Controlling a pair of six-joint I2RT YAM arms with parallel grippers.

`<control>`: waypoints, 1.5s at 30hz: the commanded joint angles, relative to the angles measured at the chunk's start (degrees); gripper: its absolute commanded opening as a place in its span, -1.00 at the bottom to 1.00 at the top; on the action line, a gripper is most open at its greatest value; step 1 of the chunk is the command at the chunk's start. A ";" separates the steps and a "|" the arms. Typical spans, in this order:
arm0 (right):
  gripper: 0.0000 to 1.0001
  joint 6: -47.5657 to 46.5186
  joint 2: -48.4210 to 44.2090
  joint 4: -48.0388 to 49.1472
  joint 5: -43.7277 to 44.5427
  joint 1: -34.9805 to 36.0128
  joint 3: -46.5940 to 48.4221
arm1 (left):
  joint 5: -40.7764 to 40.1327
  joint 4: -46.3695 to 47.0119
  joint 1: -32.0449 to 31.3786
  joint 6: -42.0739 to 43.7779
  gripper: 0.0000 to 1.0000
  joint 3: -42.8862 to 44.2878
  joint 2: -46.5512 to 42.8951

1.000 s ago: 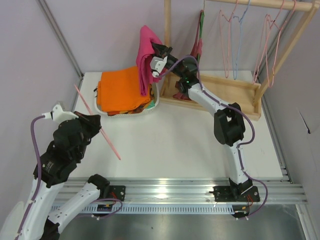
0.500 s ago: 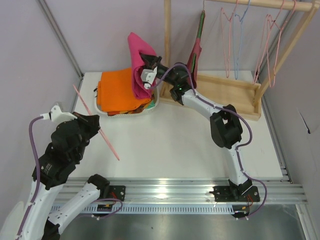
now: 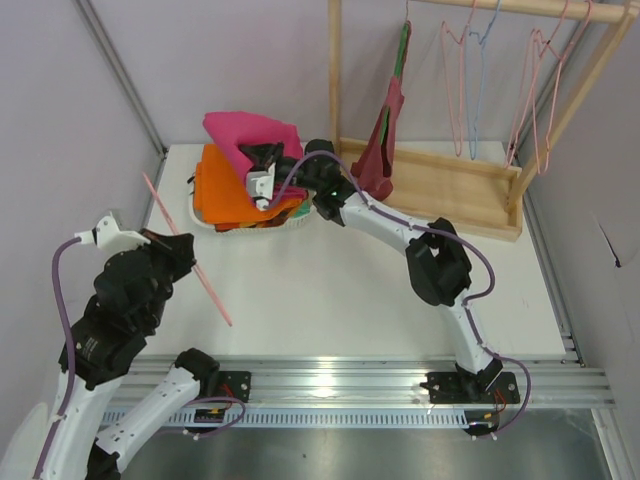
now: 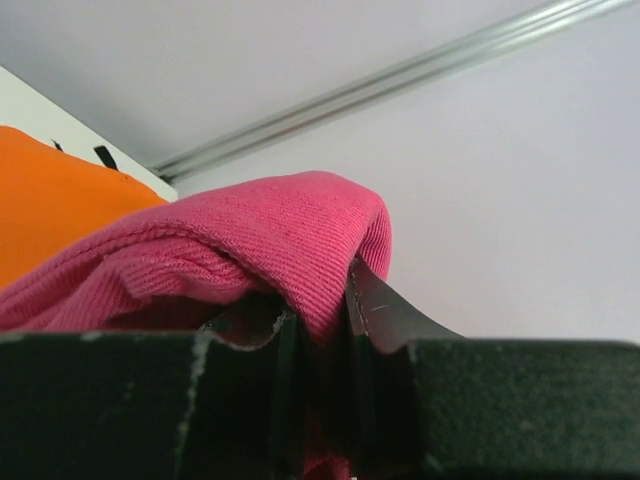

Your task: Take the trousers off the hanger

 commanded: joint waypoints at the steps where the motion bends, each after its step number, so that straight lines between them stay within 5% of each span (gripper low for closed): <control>1: -1.00 -3.19 0.91 -0.90 0.65 2.35 7.50 | -1.06 1.01 0.65 2.46 -0.94 0.09 -1.68; 12: -1.00 -7.68 10.50 -6.54 17.00 6.04 23.23 | -0.53 0.48 0.65 4.04 -0.93 -0.62 -5.11; 17: -0.96 -5.31 11.38 -8.21 18.59 7.53 21.93 | -0.88 0.13 0.65 4.04 -0.94 -1.06 -6.43; 19: -0.69 -3.83 11.21 -9.18 18.24 7.89 21.22 | -1.40 -0.92 0.65 3.69 -0.94 -0.71 -6.69; 20: -0.11 -2.25 10.77 -9.27 17.63 7.89 20.70 | -1.67 -1.18 0.57 3.61 -0.94 -0.88 -6.78; 23: 0.65 3.38 9.45 -11.46 16.75 7.80 19.82 | -2.37 -1.89 0.57 3.25 -0.93 -0.62 -7.31; 24: 0.77 4.35 8.14 -12.51 16.48 7.63 19.38 | -2.55 -1.89 0.65 3.08 -0.93 -0.70 -7.40; 39: 0.94 21.91 -9.18 -48.09 11.21 6.49 14.10 | -0.27 -0.22 0.57 1.41 -0.94 0.00 -1.61; 45: 0.93 40.35 -10.86 -48.21 16.11 2.80 18.12 | -0.71 -0.66 0.74 0.70 -0.94 2.72 0.95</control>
